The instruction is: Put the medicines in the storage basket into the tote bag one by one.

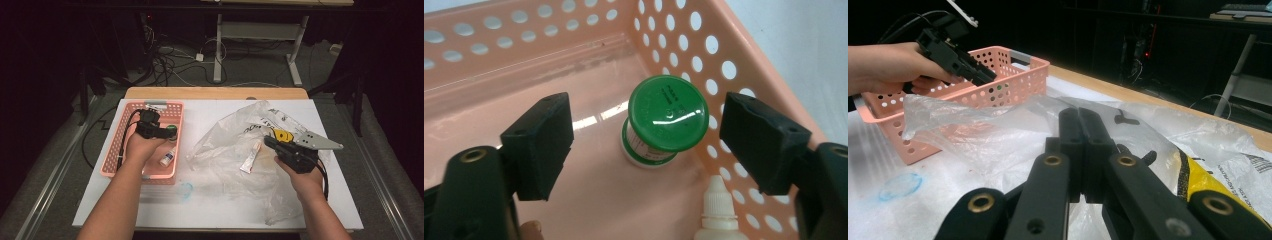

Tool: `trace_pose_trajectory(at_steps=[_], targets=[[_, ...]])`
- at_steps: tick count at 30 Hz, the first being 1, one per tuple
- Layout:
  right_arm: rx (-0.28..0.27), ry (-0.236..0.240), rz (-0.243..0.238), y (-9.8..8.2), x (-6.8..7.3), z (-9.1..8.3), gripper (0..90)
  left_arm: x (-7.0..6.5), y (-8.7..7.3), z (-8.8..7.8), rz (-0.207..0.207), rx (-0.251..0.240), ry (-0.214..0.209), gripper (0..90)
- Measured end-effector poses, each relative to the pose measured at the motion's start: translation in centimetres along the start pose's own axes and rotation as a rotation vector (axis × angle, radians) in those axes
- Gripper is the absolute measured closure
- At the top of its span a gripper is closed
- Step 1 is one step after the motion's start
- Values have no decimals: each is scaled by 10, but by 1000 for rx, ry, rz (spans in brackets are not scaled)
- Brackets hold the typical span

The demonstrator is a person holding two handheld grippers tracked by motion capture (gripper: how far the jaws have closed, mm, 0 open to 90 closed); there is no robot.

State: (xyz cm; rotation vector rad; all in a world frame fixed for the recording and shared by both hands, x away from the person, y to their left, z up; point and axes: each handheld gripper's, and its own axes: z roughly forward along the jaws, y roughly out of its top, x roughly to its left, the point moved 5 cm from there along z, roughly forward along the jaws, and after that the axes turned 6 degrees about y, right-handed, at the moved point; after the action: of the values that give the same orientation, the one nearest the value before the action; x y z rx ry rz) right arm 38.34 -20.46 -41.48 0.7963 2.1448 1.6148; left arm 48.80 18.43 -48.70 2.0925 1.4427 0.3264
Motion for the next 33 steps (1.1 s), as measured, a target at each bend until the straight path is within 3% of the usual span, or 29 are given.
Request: trace_pose_trajectory(at_steps=[7, 11, 15, 22, 33], targets=[[-5, 1, 9, 0, -2, -1, 900, 1, 3, 10, 4, 14, 6, 275], [-11, 3, 8, 1, -2, -3, 900, -3, 7, 13, 46, 18, 35, 325], [-14, 2, 14, 2, -2, -4, 900, -4, 8, 16, 42, 23, 33, 381], [-13, 9, 9, 2, 0, -3, 900, -8, 5, 20, 74, 45, 45, 491], [-8, 1, 5, 1, -2, -3, 900, -9, 4, 21, 94, 33, 56, 501]])
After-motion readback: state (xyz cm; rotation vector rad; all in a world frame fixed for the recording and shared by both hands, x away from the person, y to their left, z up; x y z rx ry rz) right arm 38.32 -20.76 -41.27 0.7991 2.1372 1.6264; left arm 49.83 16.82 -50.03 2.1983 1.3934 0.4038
